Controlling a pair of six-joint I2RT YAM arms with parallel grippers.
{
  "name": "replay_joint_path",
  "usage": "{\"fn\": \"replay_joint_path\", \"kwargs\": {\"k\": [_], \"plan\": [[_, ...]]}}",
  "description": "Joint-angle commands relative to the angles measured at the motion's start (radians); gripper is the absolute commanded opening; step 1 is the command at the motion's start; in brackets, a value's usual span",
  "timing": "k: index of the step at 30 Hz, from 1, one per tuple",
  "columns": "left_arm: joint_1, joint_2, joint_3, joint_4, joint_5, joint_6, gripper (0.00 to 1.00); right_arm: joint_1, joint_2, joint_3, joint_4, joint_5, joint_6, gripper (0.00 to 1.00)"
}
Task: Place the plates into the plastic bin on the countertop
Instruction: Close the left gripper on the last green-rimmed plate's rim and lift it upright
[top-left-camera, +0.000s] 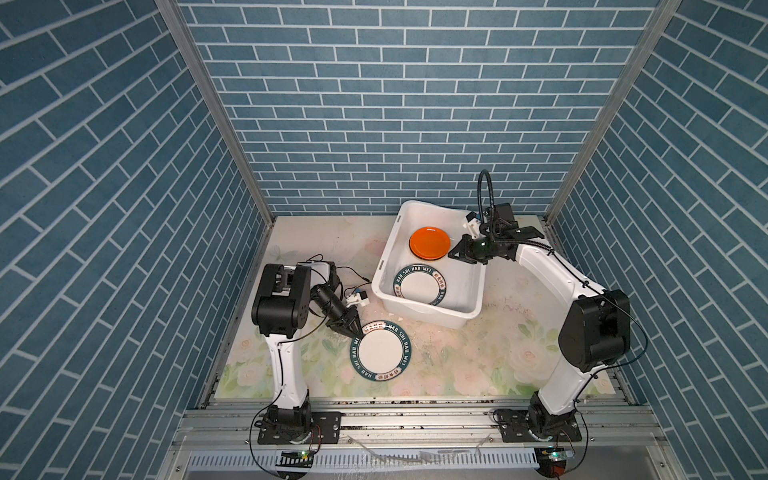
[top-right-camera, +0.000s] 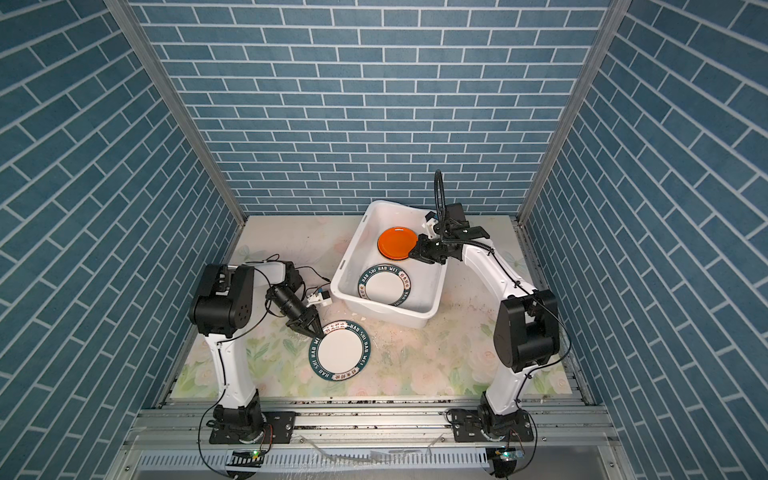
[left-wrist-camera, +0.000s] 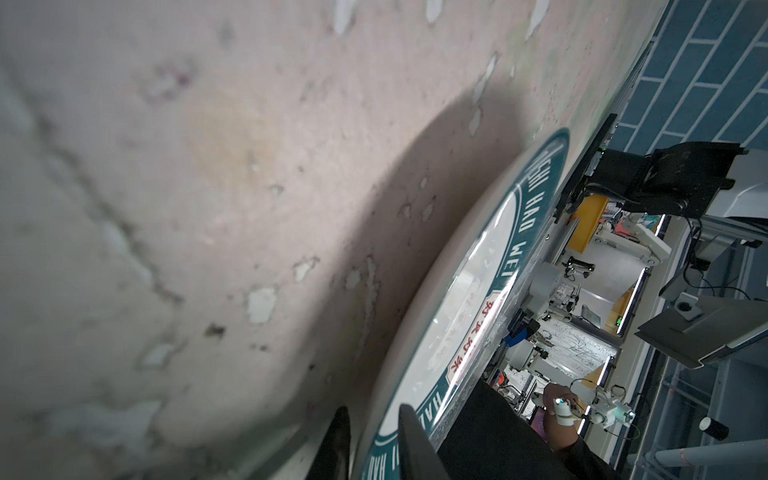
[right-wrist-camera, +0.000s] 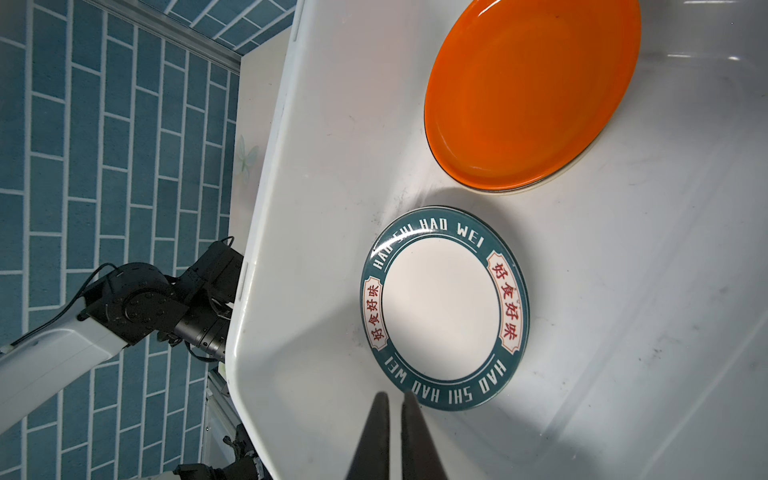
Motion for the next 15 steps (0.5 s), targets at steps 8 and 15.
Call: {"fn": "replay_joint_path", "kwargs": {"k": [8,15], "plan": [[0.007,-0.022,0.020,-0.063,0.007,0.037,0.06,-0.006,-0.015,-0.002,0.025,-0.002,0.016,0.09],[0.043,-0.063,0.060,-0.130,-0.028,0.079,0.02,-0.008,-0.008,0.004,0.034,-0.011,0.018,0.09]]}}
